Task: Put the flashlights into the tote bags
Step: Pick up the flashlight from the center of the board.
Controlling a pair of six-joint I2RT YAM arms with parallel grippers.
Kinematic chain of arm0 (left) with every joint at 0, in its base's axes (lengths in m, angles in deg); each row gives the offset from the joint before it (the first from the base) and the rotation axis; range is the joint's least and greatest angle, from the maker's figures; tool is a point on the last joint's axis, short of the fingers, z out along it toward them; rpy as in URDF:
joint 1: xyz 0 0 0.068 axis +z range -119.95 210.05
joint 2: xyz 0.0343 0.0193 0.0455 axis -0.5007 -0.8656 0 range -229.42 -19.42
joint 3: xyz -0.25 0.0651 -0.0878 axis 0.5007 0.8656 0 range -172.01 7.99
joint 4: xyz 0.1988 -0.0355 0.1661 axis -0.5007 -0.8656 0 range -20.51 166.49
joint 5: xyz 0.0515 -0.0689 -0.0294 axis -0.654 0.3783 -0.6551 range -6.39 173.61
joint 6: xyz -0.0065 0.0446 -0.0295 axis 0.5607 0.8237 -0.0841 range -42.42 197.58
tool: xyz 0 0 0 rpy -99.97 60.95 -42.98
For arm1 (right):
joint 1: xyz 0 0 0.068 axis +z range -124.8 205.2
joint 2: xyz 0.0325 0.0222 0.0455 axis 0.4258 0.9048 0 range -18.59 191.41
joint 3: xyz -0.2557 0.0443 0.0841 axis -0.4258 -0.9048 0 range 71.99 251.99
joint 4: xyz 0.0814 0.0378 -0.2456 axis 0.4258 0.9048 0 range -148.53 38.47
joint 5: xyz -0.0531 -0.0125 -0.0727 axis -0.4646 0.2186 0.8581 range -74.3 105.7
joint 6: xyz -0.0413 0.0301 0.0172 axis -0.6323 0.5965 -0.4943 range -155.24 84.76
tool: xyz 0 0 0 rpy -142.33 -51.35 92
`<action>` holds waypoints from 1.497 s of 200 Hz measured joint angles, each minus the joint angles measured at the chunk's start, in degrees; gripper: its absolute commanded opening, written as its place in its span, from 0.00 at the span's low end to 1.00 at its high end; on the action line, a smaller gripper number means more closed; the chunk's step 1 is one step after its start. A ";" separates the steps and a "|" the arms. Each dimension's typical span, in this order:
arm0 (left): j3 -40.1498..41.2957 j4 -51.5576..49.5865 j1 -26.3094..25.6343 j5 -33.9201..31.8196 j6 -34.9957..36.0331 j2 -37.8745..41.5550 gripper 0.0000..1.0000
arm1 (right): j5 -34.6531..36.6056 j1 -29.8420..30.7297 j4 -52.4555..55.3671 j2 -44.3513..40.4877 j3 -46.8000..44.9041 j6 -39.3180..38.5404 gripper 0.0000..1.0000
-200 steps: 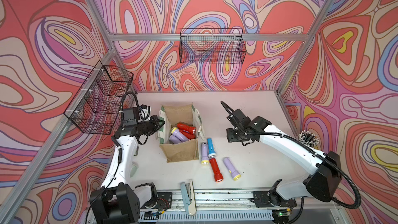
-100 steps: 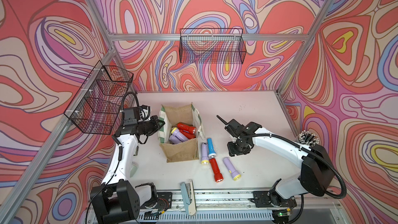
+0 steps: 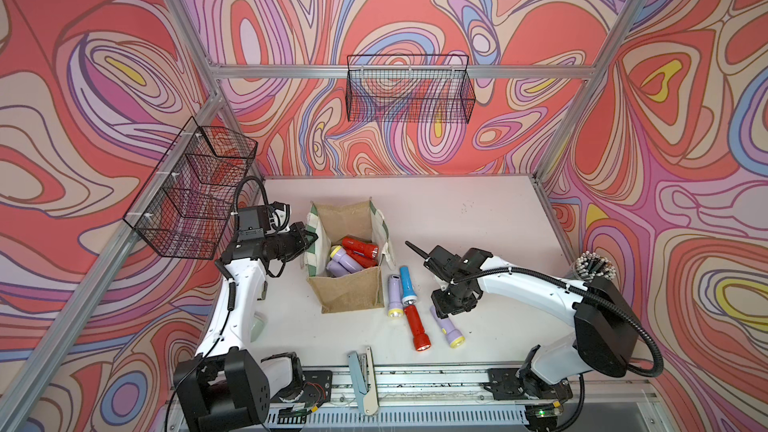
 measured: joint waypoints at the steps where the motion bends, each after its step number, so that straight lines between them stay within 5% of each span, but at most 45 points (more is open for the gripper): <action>1: 0.00 0.00 0.00 0.00 0.00 0.00 0.00 | -0.02 0.07 -0.07 0.07 0.00 0.02 0.60; 133: 0.00 0.02 0.00 0.00 -0.28 0.94 0.00 | 4.52 1.88 -6.56 7.13 -3.89 0.61 0.57; 242: 0.07 -0.35 0.00 -0.20 -0.28 1.92 0.00 | 6.88 2.27 -11.89 6.03 -6.25 3.72 0.32; 299: 0.17 -0.31 0.00 -0.22 -0.31 2.03 0.00 | 12.04 2.27 -11.74 5.75 -4.68 4.02 0.27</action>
